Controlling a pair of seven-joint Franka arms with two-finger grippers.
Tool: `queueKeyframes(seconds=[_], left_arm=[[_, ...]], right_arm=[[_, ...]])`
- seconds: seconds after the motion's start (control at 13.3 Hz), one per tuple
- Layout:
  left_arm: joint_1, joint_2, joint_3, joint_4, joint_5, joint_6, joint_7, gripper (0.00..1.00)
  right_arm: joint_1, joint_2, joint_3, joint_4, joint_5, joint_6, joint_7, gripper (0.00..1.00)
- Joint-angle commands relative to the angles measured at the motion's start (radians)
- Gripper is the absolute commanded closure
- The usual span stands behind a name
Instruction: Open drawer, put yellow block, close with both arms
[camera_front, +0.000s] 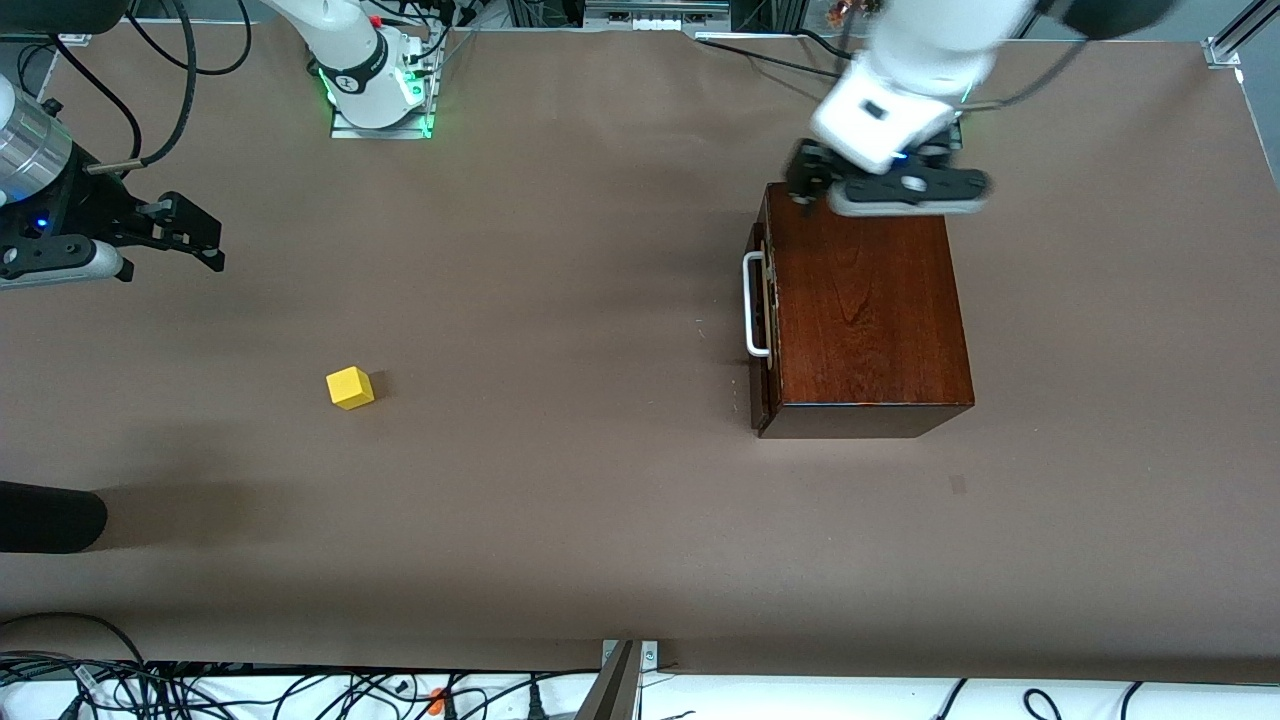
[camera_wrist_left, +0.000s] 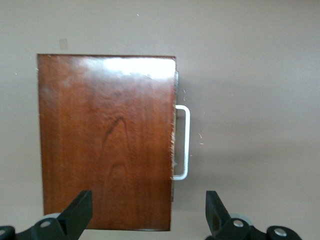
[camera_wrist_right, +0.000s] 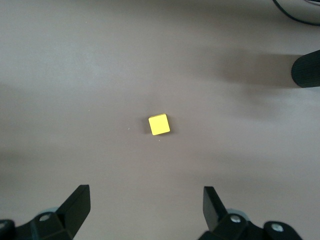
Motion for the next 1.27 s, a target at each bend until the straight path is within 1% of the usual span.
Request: queueKeyframes(seconds=[0.0, 0.07, 0.15, 0.3, 0.45, 0.6, 0.75, 0.97, 1.12, 1.2], left_arm=[[-0.124, 0.115, -0.011, 0.073, 0.100, -0.014, -0.154, 0.00], [-0.158, 0.147, -0.011, 0.073, 0.132, -0.012, -0.192, 0.00], [-0.170, 0.172, -0.011, 0.071, 0.155, -0.006, -0.205, 0.00], [-0.176, 0.228, -0.011, 0.062, 0.169, 0.012, -0.194, 0.00], [-0.178, 0.264, -0.011, 0.039, 0.172, 0.066, -0.196, 0.00], [-0.184, 0.307, -0.013, 0.021, 0.232, 0.096, -0.206, 0.00], [-0.198, 0.353, -0.011, 0.019, 0.246, 0.115, -0.207, 0.00], [-0.201, 0.387, -0.011, 0.004, 0.275, 0.159, -0.242, 0.00], [-0.196, 0.384, -0.011, -0.064, 0.278, 0.236, -0.243, 0.00], [-0.196, 0.385, -0.010, -0.082, 0.293, 0.253, -0.243, 0.00]], right_arm=[[0.000, 0.006, 0.002, 0.024, 0.002, -0.016, 0.012, 0.00], [0.000, 0.006, 0.002, 0.024, 0.002, -0.016, 0.012, 0.00], [0.000, 0.006, 0.002, 0.024, 0.002, -0.016, 0.012, 0.00], [0.000, 0.006, 0.002, 0.024, 0.002, -0.018, 0.012, 0.00], [0.000, 0.006, 0.002, 0.024, 0.002, -0.018, 0.012, 0.00], [0.000, 0.006, 0.002, 0.024, 0.002, -0.018, 0.012, 0.00], [0.000, 0.006, 0.002, 0.024, 0.002, -0.018, 0.012, 0.00], [0.000, 0.006, 0.002, 0.024, 0.002, -0.018, 0.012, 0.00], [0.000, 0.006, 0.002, 0.024, 0.002, -0.018, 0.012, 0.00], [0.000, 0.006, 0.002, 0.024, 0.002, -0.018, 0.010, 0.00]])
